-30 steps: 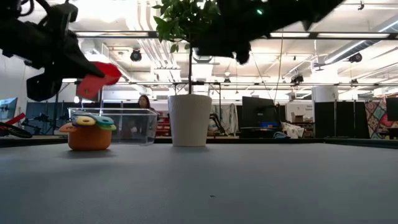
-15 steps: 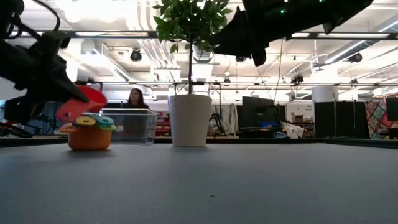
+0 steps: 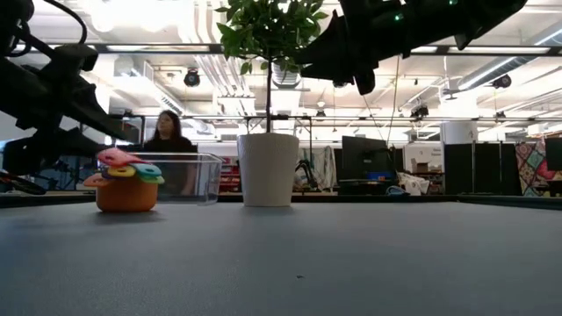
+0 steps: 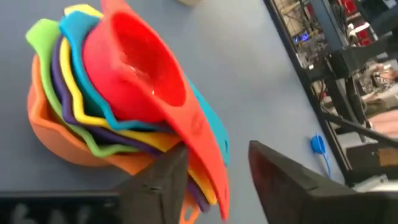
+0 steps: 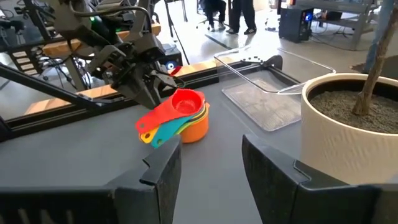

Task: Nest measuring cups in basket
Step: Stack the red measuring cup on top of the light blue measuring cup, then stack the blue measuring cup on top of the red measuring cup

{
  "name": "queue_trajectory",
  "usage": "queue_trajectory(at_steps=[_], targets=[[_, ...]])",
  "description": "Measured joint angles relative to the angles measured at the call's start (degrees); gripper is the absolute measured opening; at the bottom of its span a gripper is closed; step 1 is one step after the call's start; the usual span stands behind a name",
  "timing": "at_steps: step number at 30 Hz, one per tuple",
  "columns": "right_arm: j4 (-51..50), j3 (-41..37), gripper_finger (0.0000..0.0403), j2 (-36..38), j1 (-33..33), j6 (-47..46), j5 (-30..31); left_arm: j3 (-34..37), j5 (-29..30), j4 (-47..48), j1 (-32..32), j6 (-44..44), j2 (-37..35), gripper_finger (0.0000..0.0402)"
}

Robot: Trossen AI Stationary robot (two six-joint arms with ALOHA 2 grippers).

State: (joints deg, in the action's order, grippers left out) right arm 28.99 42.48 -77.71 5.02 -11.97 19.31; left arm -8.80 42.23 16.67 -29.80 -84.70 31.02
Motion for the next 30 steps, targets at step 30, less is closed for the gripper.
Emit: queue_trajectory(at_steps=[30], targets=[[-59.4, 0.3, 0.0141, 8.1, 13.3, -35.7, -12.5, 1.0, 5.7, -49.4, -1.3, 61.5, 11.4, 0.0203]])
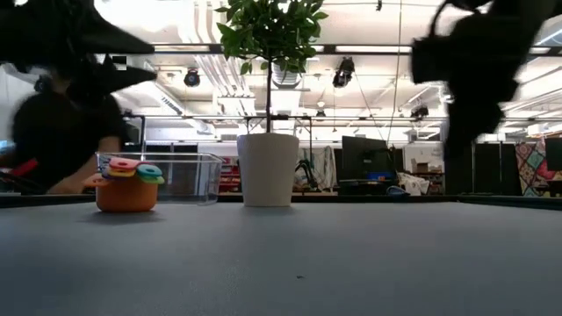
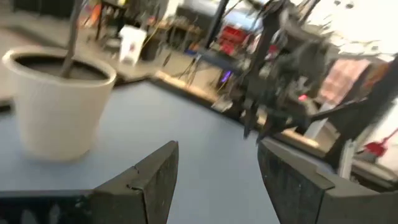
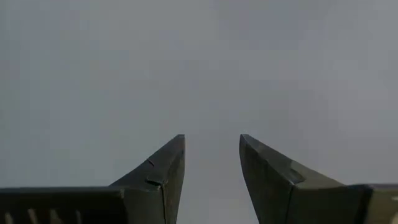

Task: Nest measuring cups in basket
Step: Stack the blue measuring cup on top of the red measuring cup

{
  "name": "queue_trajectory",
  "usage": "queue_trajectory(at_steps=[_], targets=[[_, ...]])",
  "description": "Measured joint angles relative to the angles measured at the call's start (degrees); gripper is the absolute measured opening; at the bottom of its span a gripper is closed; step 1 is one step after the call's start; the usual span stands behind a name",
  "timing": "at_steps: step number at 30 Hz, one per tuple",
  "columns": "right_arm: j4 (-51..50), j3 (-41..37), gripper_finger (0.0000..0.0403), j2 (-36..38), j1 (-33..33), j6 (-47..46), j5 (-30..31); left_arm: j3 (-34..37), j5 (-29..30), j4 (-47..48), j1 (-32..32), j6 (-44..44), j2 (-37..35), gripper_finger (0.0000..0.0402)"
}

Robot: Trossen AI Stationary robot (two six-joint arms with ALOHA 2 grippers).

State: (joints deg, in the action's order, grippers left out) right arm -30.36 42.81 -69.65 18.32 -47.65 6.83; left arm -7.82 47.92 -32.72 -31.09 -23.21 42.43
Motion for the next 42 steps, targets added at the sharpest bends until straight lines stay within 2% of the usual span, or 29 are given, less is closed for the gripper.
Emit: queue_trajectory(at_steps=[2, 7, 16, 22, 32, 38, 42], targets=[[-3.8, 0.0, 0.0139, 0.0, 2.3, -4.1, -2.1, 0.5, -0.9, -4.6, 0.0, 3.1, 1.0, 0.0198], [-10.7, -0.1, 0.014, 0.1, 7.1, -11.1, -4.1, 0.7, -1.0, -5.3, 0.0, 4.5, 3.1, 0.0189], [-11.1, -0.4, 0.0141, 0.0, 13.3, -16.4, -6.0, 0.8, -3.5, -5.4, 0.0, 1.6, 7.7, 0.0185], [-11.2, -2.4, 0.0142, 0.0, 16.2, -23.3, -8.7, 0.2, -4.0, -5.5, 0.0, 1.7, 8.9, 0.0184], [-5.5, -5.3, 0.0133, 0.0, 16.9, -23.5, -9.6, 0.1, -4.0, -5.4, 0.0, 2.3, 8.8, 0.0184], [-1.1, -8.1, 0.0131, -2.8, 16.9, -26.1, -9.8, 0.1, -3.8, -5.4, 0.0, 3.3, 8.6, 0.0184], [-1.5, -7.8, 0.0103, -4.8, 16.5, -21.5, -9.9, -0.2, 0.4, -5.7, 0.3, 7.4, 7.8, 0.0184]])
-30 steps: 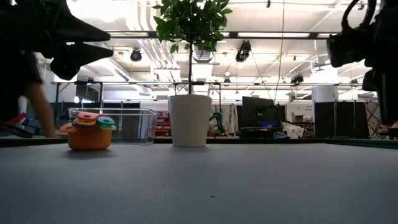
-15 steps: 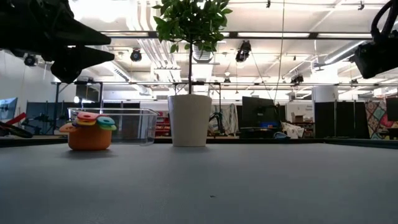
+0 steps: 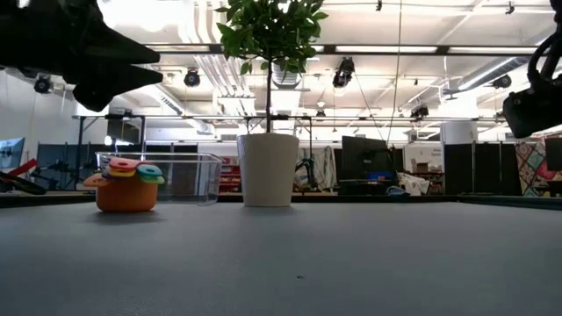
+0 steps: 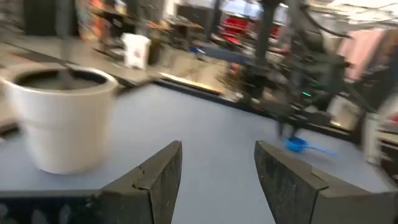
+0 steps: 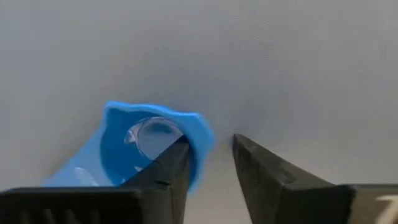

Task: Nest measuring cups in basket
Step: Stack the blue measuring cup on top of the red measuring cup

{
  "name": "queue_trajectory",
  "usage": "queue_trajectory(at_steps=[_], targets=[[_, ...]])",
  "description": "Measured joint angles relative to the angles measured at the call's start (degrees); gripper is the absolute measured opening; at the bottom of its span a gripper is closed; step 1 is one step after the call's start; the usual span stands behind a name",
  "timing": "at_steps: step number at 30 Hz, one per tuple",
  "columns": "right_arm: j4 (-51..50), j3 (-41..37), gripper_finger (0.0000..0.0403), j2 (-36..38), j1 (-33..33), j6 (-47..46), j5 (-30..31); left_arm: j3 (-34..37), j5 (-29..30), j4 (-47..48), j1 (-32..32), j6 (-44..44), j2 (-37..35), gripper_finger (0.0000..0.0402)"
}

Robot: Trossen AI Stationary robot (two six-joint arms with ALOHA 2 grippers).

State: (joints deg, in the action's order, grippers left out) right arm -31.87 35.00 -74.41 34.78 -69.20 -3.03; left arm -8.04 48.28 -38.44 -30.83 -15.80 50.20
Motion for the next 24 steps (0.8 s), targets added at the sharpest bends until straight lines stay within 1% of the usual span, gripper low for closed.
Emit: queue_trajectory(at_steps=[3, 4, 5, 6, 9, 11, 13, 16, 19, 21, 24], targets=[[-0.2, 0.8, 0.0049, -0.2, -1.7, 4.8, -0.2, -0.9, 7.6, -0.2, 0.0, 2.1, -1.0, 0.0184], [0.2, 1.5, 0.0029, -0.2, -2.5, 6.4, 0.7, -1.1, 10.4, -0.1, 0.0, 2.8, -1.5, 0.0184], [0.8, 2.0, 0.002, -0.1, -3.7, 8.2, 2.1, -1.4, 12.2, -0.1, 0.0, 3.9, -2.0, 0.0184], [0.6, 2.8, 0.0016, 0.2, -4.9, 10.4, 3.9, -1.6, 13.2, -0.1, 0.0, 5.3, -2.6, 0.0184], [2.3, 5.8, 0.001, 0.4, -10.6, 18.2, 7.3, -1.8, 13.3, 0.0, 0.0, 8.4, -5.2, 0.0184], [6.1, 7.5, 0.001, 0.4, -15.5, 24.4, 9.6, -1.9, 13.3, 0.7, 0.0, 8.8, -7.4, 0.0184], [13.5, 8.8, 0.0009, 0.0, -20.7, 30.8, 9.7, -1.9, 13.3, 3.4, 0.0, 6.1, -9.7, 0.0184], [22.2, 10.6, 0.0009, -2.3, -28.1, 38.2, 9.6, -1.9, 13.1, 11.4, 0.1, -0.4, -13.9, 0.018], [27.2, 13.8, 0.0009, -6.7, -34.2, 43.9, 9.2, -1.9, 12.2, 19.8, 0.1, -4.6, -18.4, 0.0175], [30.2, 17.0, 0.0009, -10.6, -36.7, 47.0, 8.5, -3.1, 12.2, 26.9, 0.1, -6.2, -21.5, 0.0173], [34.4, 23.6, 0.0009, -17.9, -38.9, 50.3, 4.3, -7.6, 12.2, 38.7, 0.2, -9.6, -25.4, 0.0172]])
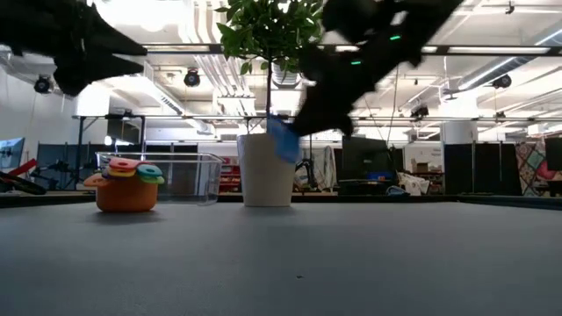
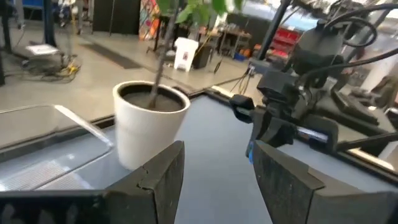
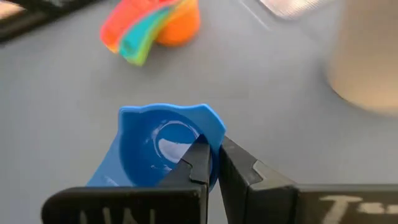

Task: Nest measuring cups in basket
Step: Stack the blue measuring cup on top of the red measuring cup

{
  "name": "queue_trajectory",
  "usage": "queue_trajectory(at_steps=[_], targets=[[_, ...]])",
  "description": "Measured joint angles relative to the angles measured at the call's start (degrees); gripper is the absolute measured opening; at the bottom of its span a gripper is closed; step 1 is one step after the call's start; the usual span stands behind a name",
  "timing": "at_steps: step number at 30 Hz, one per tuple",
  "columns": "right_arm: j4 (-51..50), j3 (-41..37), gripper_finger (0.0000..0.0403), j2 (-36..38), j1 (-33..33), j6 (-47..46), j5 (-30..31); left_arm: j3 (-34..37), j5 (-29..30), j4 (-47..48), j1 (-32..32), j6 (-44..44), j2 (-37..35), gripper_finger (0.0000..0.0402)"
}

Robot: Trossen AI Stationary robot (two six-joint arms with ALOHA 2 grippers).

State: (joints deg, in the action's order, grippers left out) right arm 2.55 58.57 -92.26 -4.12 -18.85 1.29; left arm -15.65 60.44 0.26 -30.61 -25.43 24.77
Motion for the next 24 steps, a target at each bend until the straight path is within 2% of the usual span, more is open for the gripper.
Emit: queue_trajectory(at_steps=[5, 9, 16, 24], targets=[[-0.6, 15.2, 0.0009, -13.1, -1.3, 5.5, -6.3, -7.9, 0.0, 23.5, 0.0, -9.6, -2.8, 0.0171], [-3.5, 27.2, 0.0009, -21.1, -2.2, 7.6, -7.5, -10.7, 0.0, 35.0, 0.0, -16.8, -2.9, 0.0171], [-6.4, 42.4, 0.0009, -30.2, -4.5, 6.9, -13.3, -9.5, -1.6, 37.1, 0.0, -19.5, -2.8, 0.0171], [-13.1, 54.9, 0.0009, -38.5, -5.7, 6.9, -13.3, -5.4, -4.5, 37.1, 0.0, -26.2, -2.8, 0.0171]])
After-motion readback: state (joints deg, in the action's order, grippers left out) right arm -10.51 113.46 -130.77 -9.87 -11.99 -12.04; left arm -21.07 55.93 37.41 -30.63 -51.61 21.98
